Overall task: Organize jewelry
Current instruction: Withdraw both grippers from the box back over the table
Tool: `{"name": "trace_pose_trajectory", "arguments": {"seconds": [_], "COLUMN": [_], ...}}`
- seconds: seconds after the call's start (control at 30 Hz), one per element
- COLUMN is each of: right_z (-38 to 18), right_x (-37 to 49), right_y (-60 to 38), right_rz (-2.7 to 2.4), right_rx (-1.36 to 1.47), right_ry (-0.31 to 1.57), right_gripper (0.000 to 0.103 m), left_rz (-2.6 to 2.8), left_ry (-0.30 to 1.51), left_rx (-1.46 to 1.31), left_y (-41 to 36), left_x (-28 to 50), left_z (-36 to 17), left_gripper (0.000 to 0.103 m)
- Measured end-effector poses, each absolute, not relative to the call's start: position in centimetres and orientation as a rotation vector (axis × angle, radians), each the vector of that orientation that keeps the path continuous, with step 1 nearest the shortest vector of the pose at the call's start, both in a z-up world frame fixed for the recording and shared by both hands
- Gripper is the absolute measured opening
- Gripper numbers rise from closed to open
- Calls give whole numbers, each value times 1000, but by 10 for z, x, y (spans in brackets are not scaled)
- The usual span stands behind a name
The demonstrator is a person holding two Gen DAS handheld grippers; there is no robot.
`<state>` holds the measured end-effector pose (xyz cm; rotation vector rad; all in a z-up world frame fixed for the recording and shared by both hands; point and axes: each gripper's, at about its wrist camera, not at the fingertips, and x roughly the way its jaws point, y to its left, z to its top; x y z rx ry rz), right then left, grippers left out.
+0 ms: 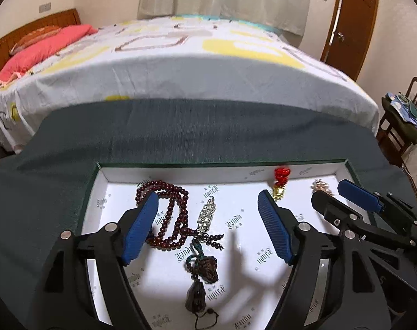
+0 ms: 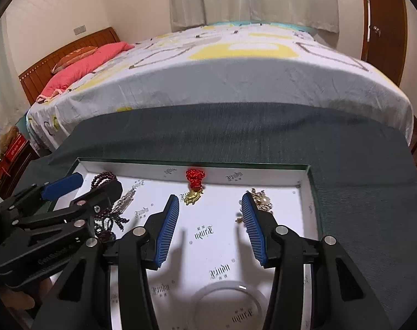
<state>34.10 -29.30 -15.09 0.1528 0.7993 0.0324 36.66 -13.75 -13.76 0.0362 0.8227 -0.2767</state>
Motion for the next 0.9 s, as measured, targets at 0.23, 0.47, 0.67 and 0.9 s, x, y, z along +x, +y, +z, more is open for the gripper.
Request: {"name": "trace_pose_trajectory", "arguments": {"seconds": [0.23,0.47,0.67,0.9], "right_z": [-127,-114,-123,-145], "right_x": [306,266,230,192], "right_y": [-285,-272,-260,-244], "right_rz": [38,39,43,56], "right_rx": [136,106,92,96], "right_ry": [721,679,695,738], "right_gripper": [47,47,47,47], "left_rz": [-274,-265,-251,-231], "left_ry": [720,664,646,679], "left_rx": [58,53,58,56], "left_y": [-129,-113,-101,-85], "left_x": [327,286,250,208], "left_z": [-113,-98,-96,-111], "left_gripper": [77,79,79,79]}}
